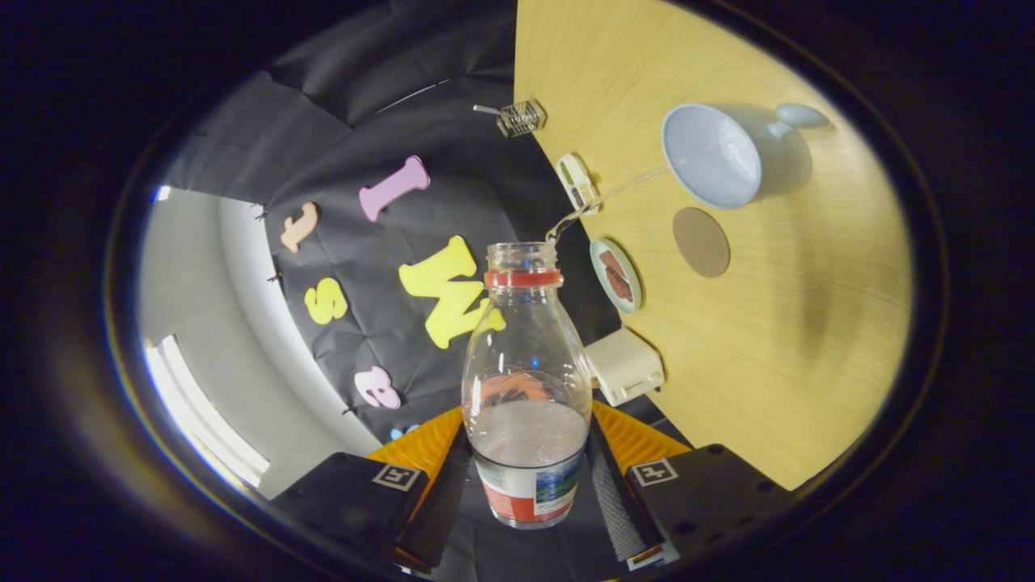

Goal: Take the bottle from table, then pour the juice into the cup, finally place the bottle on the coaster

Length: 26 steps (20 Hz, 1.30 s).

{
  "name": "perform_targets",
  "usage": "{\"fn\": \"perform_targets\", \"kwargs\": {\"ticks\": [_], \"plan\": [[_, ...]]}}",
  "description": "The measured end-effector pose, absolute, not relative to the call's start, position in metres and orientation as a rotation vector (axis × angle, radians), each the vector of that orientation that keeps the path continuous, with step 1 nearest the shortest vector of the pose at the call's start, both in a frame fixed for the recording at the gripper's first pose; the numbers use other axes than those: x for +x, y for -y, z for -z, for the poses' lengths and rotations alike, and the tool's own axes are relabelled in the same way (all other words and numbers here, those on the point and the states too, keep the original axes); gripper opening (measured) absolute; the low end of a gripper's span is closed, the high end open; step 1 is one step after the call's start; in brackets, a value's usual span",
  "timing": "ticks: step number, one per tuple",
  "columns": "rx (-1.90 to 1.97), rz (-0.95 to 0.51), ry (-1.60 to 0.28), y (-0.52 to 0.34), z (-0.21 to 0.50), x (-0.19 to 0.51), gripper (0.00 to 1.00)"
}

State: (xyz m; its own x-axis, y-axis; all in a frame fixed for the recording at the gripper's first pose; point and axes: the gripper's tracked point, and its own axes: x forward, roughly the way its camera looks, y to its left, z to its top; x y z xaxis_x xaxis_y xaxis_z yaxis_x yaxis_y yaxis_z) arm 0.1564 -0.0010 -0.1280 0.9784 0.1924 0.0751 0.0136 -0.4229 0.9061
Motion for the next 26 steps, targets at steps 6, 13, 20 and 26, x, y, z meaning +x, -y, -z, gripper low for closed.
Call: {"fn": "perform_targets", "kwargs": {"ticks": [6,13,20,26], "plan": [[2.003,-0.207,-0.119,0.009,0.119,0.152,0.79],[2.053,-0.226,-0.098,0.014,0.108,0.154,0.79],[2.093,-0.25,-0.085,0.015,0.094,0.151,0.79],[2.143,-0.264,-0.073,0.019,0.086,0.149,0.79]]}}
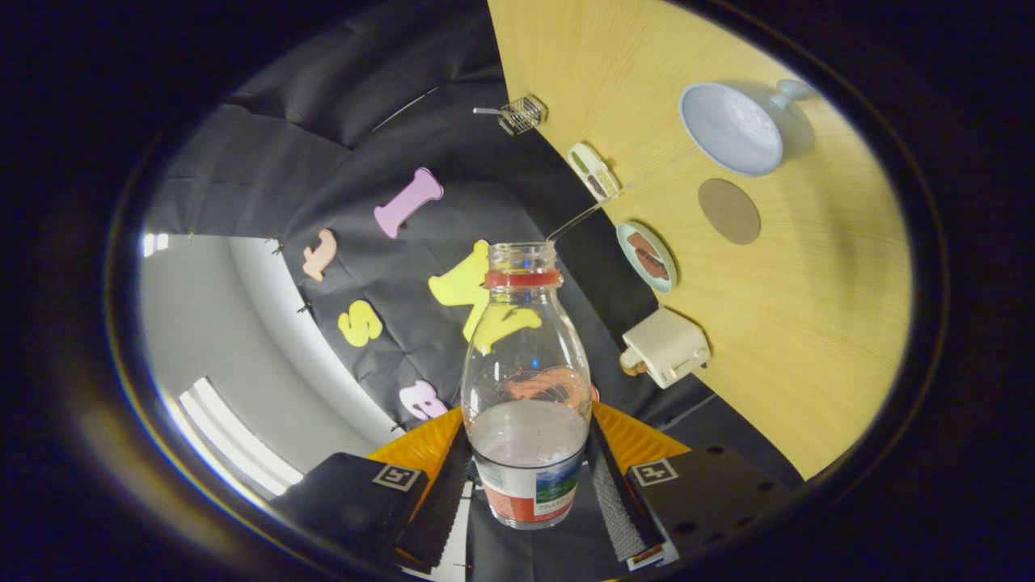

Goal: Take the bottle from table, then pour the juice into the cup, finally place the bottle on the coaster

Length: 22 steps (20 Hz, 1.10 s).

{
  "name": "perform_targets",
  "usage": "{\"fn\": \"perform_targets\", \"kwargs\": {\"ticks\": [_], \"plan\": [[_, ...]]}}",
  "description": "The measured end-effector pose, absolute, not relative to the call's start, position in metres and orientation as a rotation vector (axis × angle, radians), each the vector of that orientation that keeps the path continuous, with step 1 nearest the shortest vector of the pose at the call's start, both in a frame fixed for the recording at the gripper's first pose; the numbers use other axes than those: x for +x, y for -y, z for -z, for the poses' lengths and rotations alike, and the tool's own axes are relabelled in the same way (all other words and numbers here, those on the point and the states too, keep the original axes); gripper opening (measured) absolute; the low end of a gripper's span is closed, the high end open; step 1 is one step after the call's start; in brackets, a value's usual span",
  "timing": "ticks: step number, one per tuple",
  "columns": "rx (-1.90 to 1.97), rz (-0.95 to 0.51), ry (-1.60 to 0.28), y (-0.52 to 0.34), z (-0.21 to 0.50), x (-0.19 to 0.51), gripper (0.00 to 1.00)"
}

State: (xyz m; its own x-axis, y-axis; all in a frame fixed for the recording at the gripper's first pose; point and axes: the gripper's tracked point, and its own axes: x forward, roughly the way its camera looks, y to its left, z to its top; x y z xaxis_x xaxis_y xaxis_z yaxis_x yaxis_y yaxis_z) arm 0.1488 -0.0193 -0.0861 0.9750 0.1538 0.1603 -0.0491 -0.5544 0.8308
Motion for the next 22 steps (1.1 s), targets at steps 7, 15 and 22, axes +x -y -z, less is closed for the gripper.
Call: {"fn": "perform_targets", "kwargs": {"ticks": [7,15,22], "plan": [[2.189,-0.202,-0.081,0.029,0.109,0.147,0.79],[2.204,-0.085,-0.126,0.037,0.156,0.146,0.79],[2.078,-0.038,-0.173,0.032,0.166,0.145,0.79]]}}
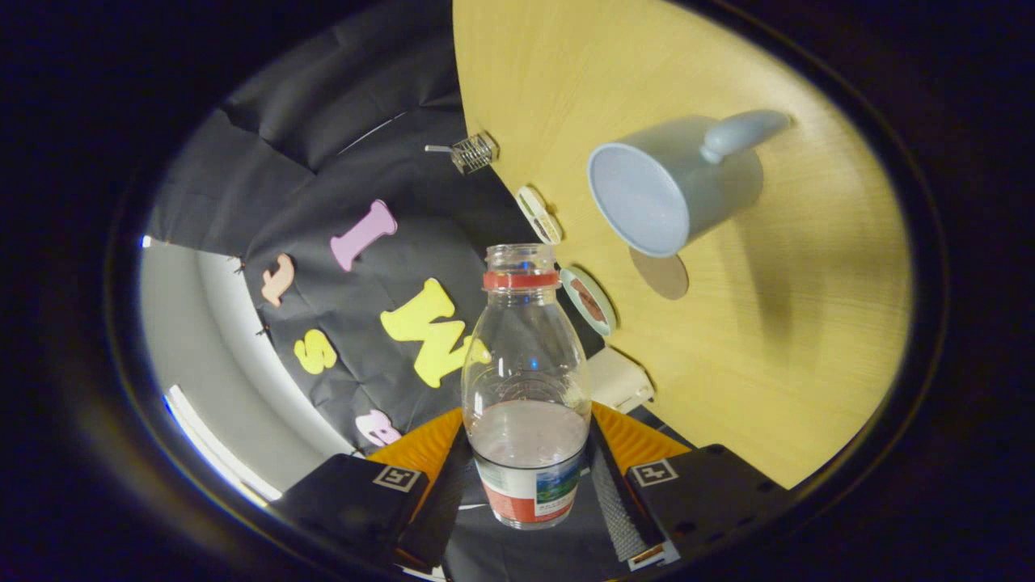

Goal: Take the bottle from table, then pour the juice into the cup, finally place the bottle on the coaster

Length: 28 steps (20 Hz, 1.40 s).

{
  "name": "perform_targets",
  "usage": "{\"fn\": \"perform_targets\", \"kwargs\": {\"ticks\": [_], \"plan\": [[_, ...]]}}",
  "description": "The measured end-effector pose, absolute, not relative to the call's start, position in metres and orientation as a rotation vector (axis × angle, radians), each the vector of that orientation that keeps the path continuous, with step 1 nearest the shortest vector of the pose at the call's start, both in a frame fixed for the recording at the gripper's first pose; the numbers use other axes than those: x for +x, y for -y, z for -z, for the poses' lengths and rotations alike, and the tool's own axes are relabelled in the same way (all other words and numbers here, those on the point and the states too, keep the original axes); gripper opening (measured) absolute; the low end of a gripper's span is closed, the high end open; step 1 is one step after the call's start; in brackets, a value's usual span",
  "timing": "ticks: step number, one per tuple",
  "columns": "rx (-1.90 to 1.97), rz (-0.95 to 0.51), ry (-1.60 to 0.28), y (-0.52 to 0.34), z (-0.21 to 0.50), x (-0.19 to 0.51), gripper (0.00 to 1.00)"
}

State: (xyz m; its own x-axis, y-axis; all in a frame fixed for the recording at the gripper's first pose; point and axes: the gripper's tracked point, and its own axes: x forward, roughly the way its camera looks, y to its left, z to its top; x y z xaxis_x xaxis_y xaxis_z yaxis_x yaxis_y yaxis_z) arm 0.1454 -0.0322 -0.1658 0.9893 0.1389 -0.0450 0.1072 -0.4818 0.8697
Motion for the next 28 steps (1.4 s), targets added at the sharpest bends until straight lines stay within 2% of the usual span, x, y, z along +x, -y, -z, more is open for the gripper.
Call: {"fn": "perform_targets", "kwargs": {"ticks": [5,17,28], "plan": [[1.733,-0.059,-0.194,0.027,0.153,0.14,0.79],[1.062,-0.029,-0.07,0.044,0.106,0.112,0.79],[0.291,0.005,-0.003,0.043,0.095,0.13,0.8]]}}
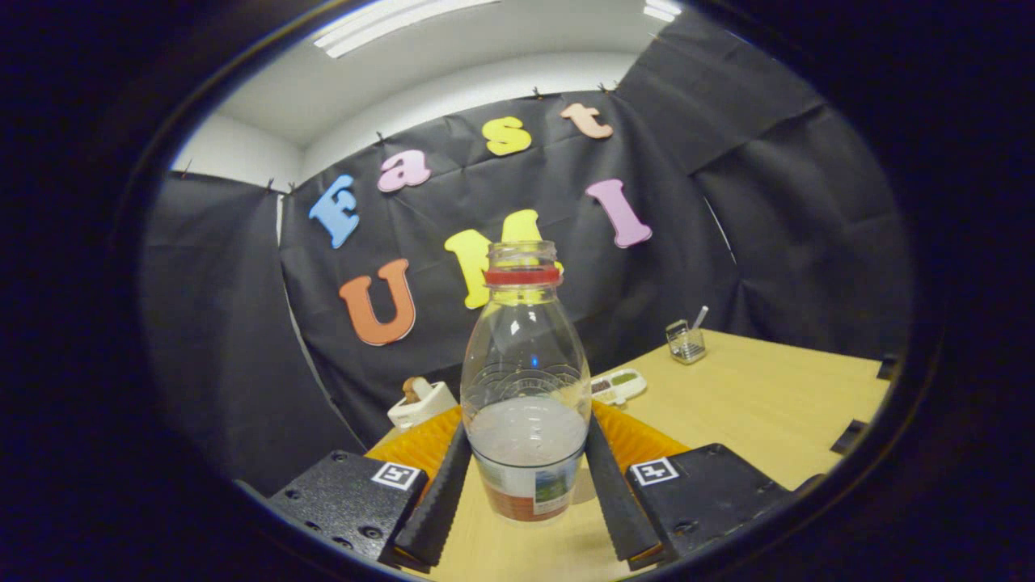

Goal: Take the bottle from table, then pour the juice into the cup, finally place the bottle on the coaster

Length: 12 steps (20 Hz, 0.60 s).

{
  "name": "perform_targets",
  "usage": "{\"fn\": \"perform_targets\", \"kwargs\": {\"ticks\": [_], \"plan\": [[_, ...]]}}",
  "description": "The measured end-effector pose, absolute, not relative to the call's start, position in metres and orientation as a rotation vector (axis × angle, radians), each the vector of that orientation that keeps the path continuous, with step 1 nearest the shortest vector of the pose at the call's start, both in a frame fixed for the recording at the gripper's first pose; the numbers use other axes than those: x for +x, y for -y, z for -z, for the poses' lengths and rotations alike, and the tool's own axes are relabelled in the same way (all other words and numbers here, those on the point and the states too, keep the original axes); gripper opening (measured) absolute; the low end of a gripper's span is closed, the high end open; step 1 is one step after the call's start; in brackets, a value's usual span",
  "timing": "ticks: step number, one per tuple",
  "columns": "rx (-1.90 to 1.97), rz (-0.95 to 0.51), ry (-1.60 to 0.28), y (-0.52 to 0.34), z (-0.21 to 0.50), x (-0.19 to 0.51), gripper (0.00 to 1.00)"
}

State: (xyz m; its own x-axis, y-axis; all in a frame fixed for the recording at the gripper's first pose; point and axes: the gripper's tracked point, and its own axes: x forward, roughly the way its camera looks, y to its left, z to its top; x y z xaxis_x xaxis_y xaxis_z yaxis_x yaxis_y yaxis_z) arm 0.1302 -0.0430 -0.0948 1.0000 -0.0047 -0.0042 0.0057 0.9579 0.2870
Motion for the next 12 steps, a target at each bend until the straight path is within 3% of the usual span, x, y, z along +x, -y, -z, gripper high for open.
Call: {"fn": "perform_targets", "kwargs": {"ticks": [12], "plan": [[0.072,0.066,-0.06,0.045,0.137,0.215,0.8]]}}
